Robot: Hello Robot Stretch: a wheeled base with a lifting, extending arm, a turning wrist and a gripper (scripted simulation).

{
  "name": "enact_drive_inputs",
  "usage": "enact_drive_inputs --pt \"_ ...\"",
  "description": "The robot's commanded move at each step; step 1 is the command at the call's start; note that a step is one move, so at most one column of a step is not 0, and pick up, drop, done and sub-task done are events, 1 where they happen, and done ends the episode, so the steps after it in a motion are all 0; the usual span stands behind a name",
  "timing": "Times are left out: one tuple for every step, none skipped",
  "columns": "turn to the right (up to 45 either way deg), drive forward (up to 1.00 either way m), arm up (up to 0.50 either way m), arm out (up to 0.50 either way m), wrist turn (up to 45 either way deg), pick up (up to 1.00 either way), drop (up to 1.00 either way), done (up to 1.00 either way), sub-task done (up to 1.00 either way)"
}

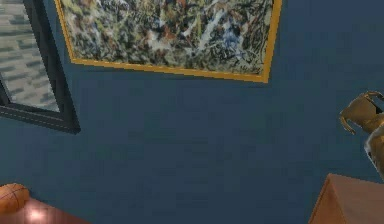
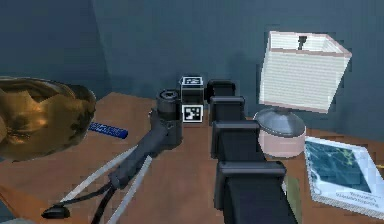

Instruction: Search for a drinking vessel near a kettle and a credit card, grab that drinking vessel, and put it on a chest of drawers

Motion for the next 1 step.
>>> enact_drive_inputs --pt "0.0 0.00 0.00 0.00 45.0 0.00 0.00 0.00 0.00"
